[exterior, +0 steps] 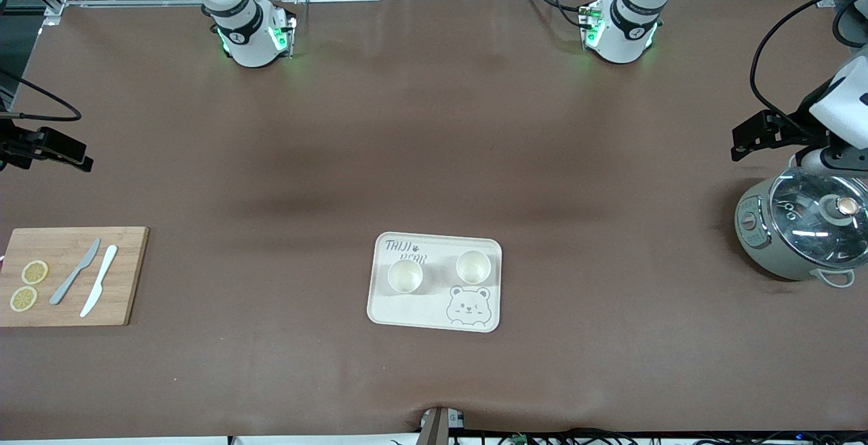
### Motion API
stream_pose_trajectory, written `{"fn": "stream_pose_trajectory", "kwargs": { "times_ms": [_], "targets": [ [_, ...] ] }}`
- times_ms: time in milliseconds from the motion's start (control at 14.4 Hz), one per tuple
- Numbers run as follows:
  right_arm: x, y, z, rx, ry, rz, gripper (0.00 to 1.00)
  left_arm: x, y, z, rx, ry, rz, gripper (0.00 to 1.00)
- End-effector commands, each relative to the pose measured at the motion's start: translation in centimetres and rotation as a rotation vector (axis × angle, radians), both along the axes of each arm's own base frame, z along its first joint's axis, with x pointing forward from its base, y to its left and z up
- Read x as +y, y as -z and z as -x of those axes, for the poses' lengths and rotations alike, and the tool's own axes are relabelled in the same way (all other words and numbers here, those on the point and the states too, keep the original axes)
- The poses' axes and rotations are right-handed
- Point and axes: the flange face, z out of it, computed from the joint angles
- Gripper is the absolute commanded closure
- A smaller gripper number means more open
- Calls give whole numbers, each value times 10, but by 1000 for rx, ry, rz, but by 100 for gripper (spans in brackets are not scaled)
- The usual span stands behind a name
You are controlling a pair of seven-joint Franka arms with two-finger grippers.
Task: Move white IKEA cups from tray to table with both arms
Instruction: 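Lower both grippers toward the two white cups on the tray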
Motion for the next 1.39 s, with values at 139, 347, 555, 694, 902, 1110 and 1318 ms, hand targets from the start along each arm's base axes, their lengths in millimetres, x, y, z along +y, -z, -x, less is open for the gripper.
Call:
{"fn": "stream_pose_trajectory", "kwargs": {
  "times_ms": [139,347,555,694,902,1110,1318],
  "targets": [
    [-1,2,2,-4,7,-16,0,-7,4,-5,-3,10,-3,0],
    [-1,6,2,4,5,-16,0,-15,14,-14,-14,-5,84,0],
    [-1,6,2,5,5,-16,0,-32,38,-28,14,-72,109,0],
    [-1,6,2,5,5,-16,0,-73,69,-54,26,-32,109,0],
    [-1,7,2,5,5,-16,0,-143,119,-74,59,-45,96,0],
    [1,6,-9,-46,7,-19,0,-195,160,-79,44,-117,100,0],
    [10,6,-11,-56,17,-114,0,-238,207,-85,31,-157,136,0]
  ]
}}
